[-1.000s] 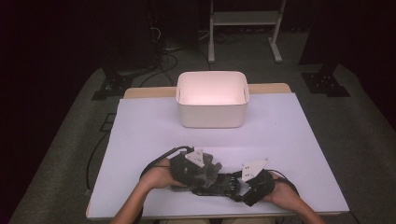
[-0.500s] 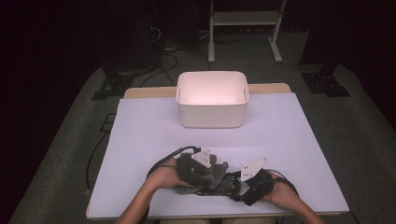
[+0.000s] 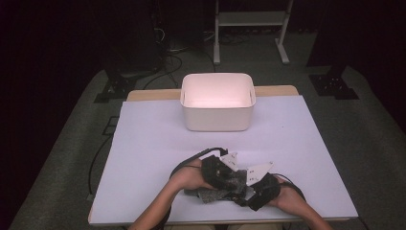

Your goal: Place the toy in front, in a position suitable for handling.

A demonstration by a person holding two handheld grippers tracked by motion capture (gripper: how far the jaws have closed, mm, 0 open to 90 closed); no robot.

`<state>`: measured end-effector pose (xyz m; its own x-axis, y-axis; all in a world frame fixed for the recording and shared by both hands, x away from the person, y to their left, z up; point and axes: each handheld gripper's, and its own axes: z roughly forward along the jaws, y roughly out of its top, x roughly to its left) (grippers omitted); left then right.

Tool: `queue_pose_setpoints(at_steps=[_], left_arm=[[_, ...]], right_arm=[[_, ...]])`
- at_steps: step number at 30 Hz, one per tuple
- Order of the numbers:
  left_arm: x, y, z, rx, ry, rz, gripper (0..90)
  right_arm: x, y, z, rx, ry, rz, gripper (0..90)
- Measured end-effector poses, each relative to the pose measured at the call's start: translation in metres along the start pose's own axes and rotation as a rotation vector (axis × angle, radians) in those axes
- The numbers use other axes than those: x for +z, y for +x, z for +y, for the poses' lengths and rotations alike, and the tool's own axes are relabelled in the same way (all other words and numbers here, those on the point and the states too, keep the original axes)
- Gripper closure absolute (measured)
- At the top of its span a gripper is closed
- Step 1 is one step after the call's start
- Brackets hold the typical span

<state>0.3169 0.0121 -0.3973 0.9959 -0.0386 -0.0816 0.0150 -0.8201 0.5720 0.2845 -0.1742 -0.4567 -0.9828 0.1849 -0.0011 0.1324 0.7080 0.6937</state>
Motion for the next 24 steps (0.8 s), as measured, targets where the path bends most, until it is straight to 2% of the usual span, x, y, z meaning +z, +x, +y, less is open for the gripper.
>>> queue_pose_setpoints(at_steps=[3,6,17,20,24], left_arm=[[-0.002,0.000,-0.005,-0.014,-0.010,-0.001,72.9],[-0.007,-0.003,-0.013,-0.023,0.006,0.011,72.9],[-0.031,-0.005,-0.056,-0.100,0.036,0.055,72.3],[-0.033,-0.008,-0.060,-0.102,0.015,0.037,71.7],[-0.028,-0.012,-0.054,-0.087,0.009,0.032,71.8]], right_arm=[[0.000,0.001,0.000,0.012,-0.002,0.000,23.4],[0.000,0.002,0.001,0.011,-0.002,-0.005,23.4],[0.000,0.001,0.000,0.011,-0.007,0.001,23.4],[0.000,0.000,-0.001,0.000,-0.003,0.000,23.3],[0.001,0.000,-0.001,0.005,0.000,0.004,23.2]])
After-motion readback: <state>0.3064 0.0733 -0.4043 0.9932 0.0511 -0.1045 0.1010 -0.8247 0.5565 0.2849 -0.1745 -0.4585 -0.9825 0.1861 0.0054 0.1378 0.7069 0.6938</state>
